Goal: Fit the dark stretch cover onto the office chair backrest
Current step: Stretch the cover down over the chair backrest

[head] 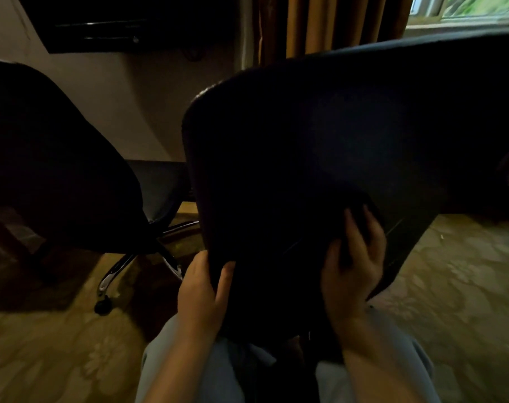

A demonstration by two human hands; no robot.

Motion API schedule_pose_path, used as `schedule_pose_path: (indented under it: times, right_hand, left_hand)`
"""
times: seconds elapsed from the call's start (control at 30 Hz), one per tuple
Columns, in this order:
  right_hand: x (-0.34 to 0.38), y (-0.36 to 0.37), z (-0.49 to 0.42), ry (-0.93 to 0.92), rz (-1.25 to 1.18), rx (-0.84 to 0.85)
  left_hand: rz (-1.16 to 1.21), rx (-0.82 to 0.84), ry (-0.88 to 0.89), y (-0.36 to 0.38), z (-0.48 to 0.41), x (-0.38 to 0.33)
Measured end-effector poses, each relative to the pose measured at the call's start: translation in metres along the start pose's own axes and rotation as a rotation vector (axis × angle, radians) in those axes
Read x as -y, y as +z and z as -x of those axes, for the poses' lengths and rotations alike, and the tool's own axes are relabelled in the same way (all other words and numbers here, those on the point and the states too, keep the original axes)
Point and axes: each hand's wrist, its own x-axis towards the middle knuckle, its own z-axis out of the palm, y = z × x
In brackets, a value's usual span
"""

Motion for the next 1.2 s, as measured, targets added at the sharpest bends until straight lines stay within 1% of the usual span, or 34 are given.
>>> schedule_pose_path:
  times: [0.1, 0.2, 0.27, 0.4, 0.47, 0.53, 0.6, 0.67, 0.73, 0.8, 0.87, 0.93, 1.0, 1.03, 1.13, 1.2]
  right_hand:
    - [0.016, 0.007, 0.019, -0.225, -0.044, 0.199]
    - [0.018, 0.007, 0.025, -0.348, -0.041, 0.305]
    - [0.012, 0.005, 0.021, -0.381, -0.016, 0.313]
    - [0.010, 0.003, 0.009, -0.303, 0.029, 0.251]
    - [0.017, 0.005, -0.002, -0.275, 0.012, 0.205]
    - [0.027, 0.007, -0.012, -0.263, -0.011, 0.159]
    - [0.036, 0.008, -0.015, -0.274, -0.004, 0.158]
    - [0.039, 0.009, -0.009, -0.340, 0.011, 0.234]
    - [0.033, 0.010, 0.004, -0.469, 0.027, 0.358]
    - [0.023, 0.010, 0.017, -0.616, 0.058, 0.466]
    - [0.017, 0.008, 0.022, -0.700, 0.084, 0.531]
    - [0.017, 0.004, 0.019, -0.753, 0.111, 0.563]
    - [0.025, 0.000, 0.008, -0.766, 0.111, 0.540]
    - [0.033, -0.001, 0.000, -0.733, 0.091, 0.495]
    - [0.071, -0.003, -0.033, -0.550, 0.015, 0.279]
    - [0.096, -0.002, -0.051, -0.478, -0.041, 0.189]
  left_hand:
    - [-0.010, -0.003, 0.006, -0.001, 0.000, -0.002]
    - [-0.018, -0.001, -0.001, -0.003, 0.000, -0.002]
    - [-0.008, 0.008, -0.008, -0.004, -0.001, -0.001]
    - [0.023, 0.007, -0.016, -0.003, -0.001, -0.003]
    - [0.053, 0.013, -0.022, -0.003, -0.001, -0.005]
    - [0.075, 0.028, -0.034, -0.003, 0.000, -0.005]
    - [0.105, 0.047, -0.053, -0.004, 0.001, -0.002]
    - [0.148, 0.046, -0.072, -0.007, 0.001, -0.001]
    - [0.220, 0.044, -0.124, -0.011, 0.000, -0.003]
    - [0.357, 0.048, -0.218, -0.016, -0.001, -0.003]
    - [0.494, 0.053, -0.328, -0.020, 0.000, 0.001]
    - [0.549, 0.070, -0.366, -0.022, 0.002, 0.005]
    - [0.550, 0.083, -0.351, -0.024, 0.005, 0.007]
    - [0.541, 0.091, -0.345, -0.025, 0.006, 0.008]
    - [0.534, 0.124, -0.328, -0.026, 0.010, 0.008]
    - [0.537, 0.135, -0.312, -0.028, 0.011, 0.005]
